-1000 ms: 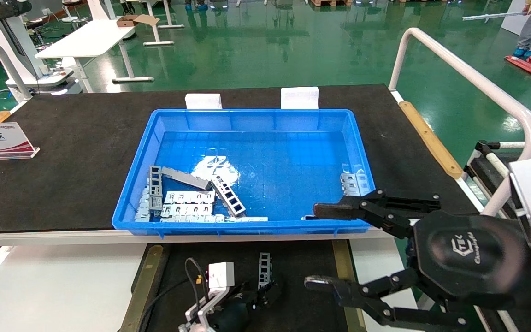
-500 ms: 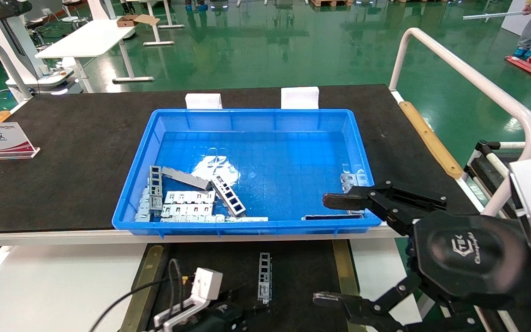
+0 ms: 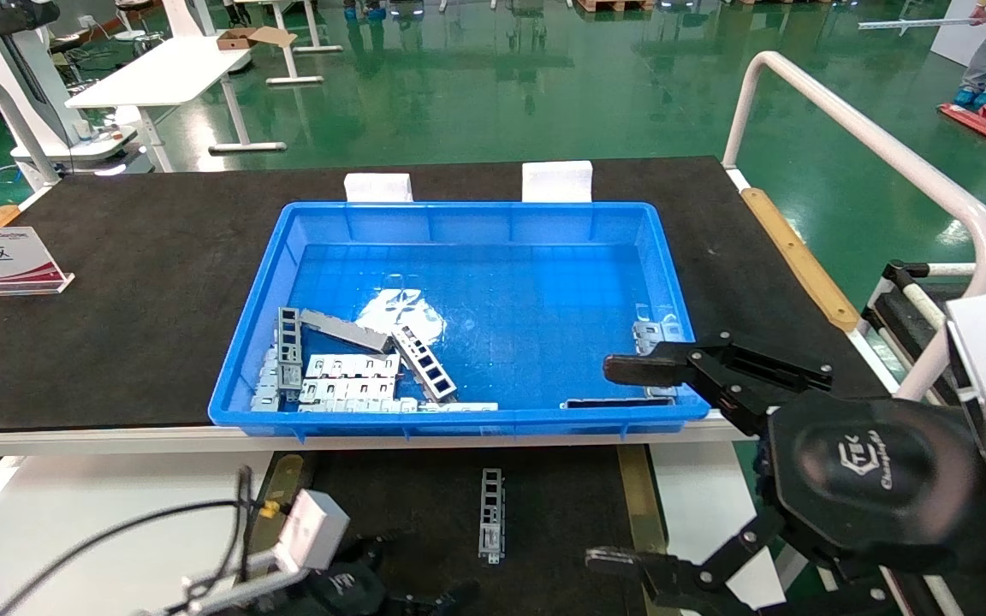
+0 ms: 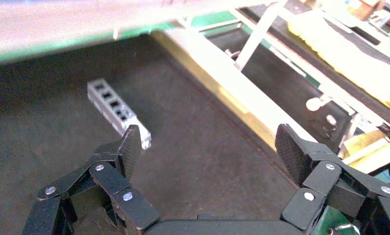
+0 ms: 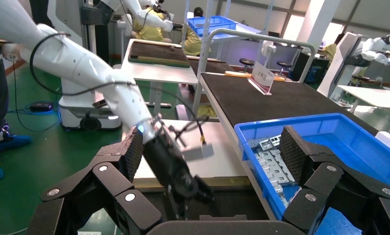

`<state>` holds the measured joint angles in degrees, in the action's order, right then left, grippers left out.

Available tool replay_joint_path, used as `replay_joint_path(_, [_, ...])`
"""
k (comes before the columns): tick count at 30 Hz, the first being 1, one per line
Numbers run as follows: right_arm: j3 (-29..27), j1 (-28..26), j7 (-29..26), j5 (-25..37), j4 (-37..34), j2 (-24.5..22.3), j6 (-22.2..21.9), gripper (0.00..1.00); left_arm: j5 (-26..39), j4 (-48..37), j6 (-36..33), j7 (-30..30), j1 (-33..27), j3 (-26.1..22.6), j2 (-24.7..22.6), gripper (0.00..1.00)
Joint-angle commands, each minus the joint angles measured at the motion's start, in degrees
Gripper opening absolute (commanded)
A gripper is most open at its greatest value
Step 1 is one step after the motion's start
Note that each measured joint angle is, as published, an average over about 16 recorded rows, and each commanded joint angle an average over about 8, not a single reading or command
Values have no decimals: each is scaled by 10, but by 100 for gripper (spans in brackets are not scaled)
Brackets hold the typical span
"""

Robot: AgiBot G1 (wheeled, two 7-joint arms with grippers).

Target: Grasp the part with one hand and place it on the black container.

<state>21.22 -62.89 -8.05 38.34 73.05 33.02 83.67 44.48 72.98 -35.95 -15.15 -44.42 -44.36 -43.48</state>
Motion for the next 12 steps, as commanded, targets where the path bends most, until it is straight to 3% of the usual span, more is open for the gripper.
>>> replay_joint_path(1, [0,0,0,0,0,0,0,100,-3,16,-12,-2,-4,4,20,100])
replay_joint_path(12, [0,0,0,0,0,0,0,100,-29,41,-52,-2,-21,30,62,100])
